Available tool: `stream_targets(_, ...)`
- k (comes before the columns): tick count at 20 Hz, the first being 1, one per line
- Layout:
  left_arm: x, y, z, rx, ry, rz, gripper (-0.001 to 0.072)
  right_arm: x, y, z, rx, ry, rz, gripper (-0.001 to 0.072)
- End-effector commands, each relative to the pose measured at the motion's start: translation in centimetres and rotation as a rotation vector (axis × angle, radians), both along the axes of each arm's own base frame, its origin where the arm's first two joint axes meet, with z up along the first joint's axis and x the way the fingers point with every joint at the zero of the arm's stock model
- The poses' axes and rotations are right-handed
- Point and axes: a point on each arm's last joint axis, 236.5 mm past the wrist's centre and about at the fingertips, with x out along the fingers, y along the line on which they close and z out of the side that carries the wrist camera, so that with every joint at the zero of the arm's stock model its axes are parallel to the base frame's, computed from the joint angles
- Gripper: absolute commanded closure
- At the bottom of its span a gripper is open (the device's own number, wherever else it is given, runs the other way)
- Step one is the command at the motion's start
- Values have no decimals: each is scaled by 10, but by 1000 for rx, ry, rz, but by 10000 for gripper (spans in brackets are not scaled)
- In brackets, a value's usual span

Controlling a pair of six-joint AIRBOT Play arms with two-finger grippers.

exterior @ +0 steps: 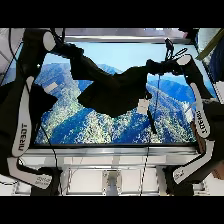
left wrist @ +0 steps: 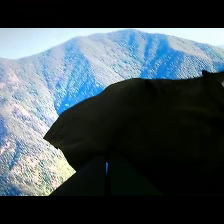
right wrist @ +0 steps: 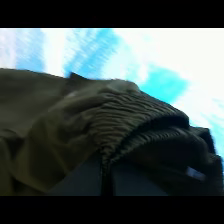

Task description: Fold the clothes and pants, and hang the long-sleeved shirts on hangers.

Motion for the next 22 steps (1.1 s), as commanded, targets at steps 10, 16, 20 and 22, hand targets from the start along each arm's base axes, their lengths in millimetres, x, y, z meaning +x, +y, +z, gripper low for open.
stream_targets(10,-209,-27,-173,87,520,-81,698,-113,-62,-119,-257,403,235,689)
stream_targets(16,-201,-28,-196,87,485,-67,698,-142,-65,-149,-314,521,235,689)
stream_targets(20,-203,-27,-221,121,546,-62,698,-143,-65,-150,-319,527,232,689)
stream_targets(22,-205,-26,-240,147,593,-57,698,-144,-62,-150,-320,528,241,688)
